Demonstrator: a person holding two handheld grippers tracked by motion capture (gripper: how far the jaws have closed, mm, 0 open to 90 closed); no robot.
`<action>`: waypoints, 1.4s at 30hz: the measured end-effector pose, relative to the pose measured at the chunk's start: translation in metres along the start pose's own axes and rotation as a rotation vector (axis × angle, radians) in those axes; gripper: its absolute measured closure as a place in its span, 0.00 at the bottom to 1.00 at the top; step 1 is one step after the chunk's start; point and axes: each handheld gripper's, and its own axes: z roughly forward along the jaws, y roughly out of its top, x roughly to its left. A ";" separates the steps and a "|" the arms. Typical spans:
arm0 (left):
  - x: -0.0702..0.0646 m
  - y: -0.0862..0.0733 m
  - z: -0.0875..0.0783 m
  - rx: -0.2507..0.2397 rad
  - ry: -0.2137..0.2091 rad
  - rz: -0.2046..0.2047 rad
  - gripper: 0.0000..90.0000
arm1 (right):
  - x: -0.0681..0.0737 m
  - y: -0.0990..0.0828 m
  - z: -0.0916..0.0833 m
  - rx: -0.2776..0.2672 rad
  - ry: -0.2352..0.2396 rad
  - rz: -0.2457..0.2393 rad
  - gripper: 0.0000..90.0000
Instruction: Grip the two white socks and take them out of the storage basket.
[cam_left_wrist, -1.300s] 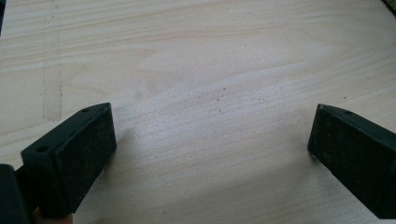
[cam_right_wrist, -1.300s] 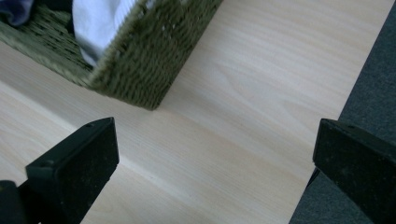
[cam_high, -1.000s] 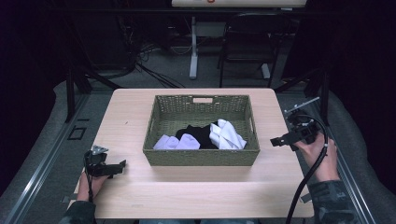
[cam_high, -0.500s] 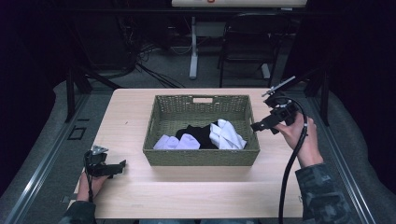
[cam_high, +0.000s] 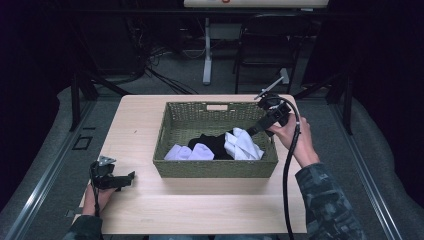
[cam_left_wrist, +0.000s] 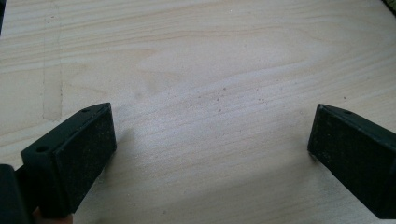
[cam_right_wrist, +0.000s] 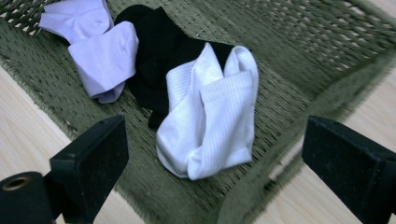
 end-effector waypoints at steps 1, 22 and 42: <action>0.000 0.000 0.000 0.000 0.000 0.000 0.01 | 0.001 0.001 0.004 -0.001 0.001 0.005 0.08; 0.000 0.000 0.000 0.000 0.000 0.000 0.01 | 0.017 0.018 0.074 0.093 0.070 -0.002 0.11; 0.000 0.000 0.000 0.000 0.000 0.001 0.01 | 0.030 0.025 0.130 0.252 0.053 -0.001 0.42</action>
